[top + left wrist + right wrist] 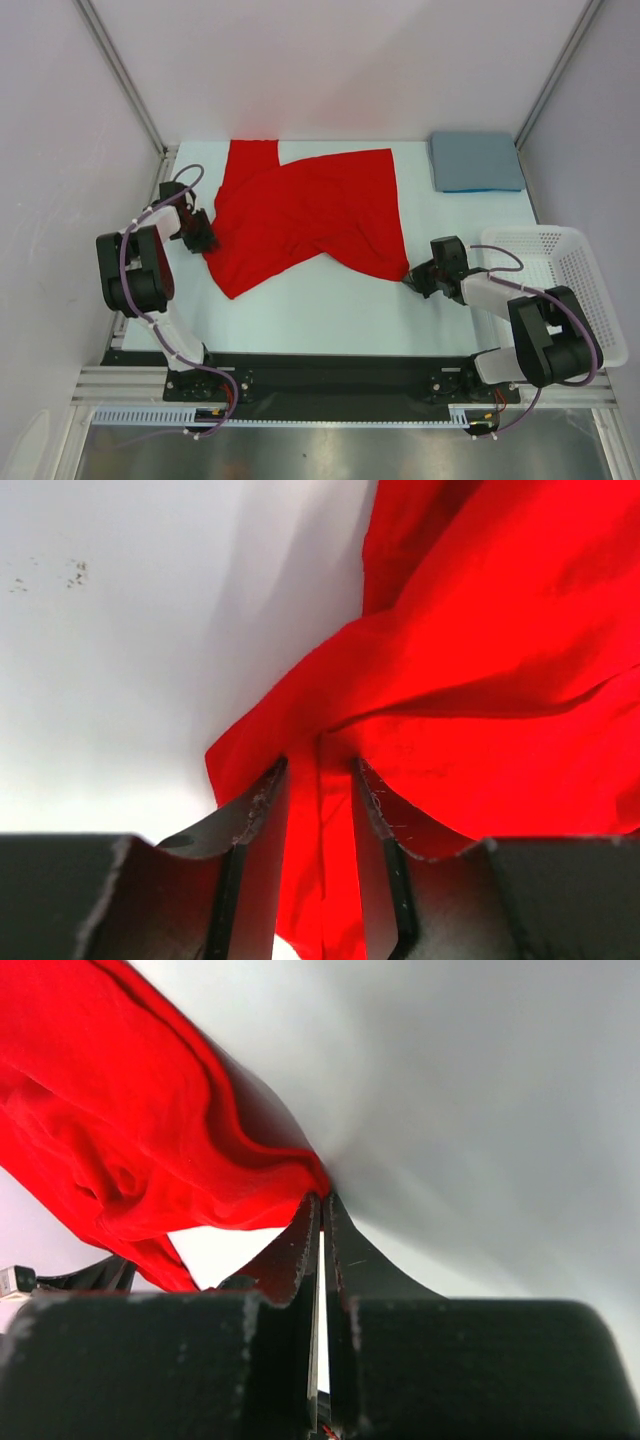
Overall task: Fold and stack the t-shirts
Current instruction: Flatten the tshirt out
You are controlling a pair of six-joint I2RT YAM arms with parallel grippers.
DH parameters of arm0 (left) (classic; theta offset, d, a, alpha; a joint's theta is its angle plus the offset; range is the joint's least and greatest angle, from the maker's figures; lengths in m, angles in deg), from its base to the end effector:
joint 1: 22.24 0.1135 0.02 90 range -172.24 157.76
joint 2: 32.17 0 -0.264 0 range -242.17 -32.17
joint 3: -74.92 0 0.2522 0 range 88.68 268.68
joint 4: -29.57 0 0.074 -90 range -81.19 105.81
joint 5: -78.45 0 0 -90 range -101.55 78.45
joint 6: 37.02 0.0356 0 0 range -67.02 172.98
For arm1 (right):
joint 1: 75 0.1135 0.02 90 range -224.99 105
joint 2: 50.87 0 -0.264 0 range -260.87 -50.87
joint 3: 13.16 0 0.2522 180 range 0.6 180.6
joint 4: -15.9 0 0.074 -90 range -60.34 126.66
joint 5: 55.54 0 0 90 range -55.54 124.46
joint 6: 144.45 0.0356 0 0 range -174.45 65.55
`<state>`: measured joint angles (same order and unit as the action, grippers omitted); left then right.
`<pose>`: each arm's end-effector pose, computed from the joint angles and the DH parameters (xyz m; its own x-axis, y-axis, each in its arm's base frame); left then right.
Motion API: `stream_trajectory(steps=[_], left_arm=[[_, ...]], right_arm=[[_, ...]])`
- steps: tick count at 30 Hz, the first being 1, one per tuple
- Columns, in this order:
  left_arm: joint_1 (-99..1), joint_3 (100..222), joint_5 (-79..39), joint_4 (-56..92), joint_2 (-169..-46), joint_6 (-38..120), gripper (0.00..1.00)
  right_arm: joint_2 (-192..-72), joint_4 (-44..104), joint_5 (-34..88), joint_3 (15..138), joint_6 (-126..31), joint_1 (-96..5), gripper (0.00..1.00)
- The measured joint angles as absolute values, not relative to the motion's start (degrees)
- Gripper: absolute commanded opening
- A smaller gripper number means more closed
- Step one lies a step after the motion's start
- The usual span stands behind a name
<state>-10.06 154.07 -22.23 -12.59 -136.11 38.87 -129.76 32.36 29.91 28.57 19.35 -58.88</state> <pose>0.3486 0.0685 0.1637 -0.8391 -0.4262 -0.3381 -0.3516 0.8991 -0.2608 0.2250 0.0680 0.1321 -0.5250 0.8447 -0.1041 0.6529 0.4782 0.5874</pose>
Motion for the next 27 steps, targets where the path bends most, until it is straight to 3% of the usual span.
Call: stream_trajectory(steps=[20,27], left_arm=[[-10.06,158.13,-24.48,-11.19,-139.12,41.03,0.25],[-10.06,158.11,-25.75,-10.28,-139.12,41.03,0.28]], right_arm=[[-132.76,29.34,27.17,29.4,20.1,-59.01,0.0],[-133.46,28.88,26.54,29.77,20.07,-59.05,0.0]])
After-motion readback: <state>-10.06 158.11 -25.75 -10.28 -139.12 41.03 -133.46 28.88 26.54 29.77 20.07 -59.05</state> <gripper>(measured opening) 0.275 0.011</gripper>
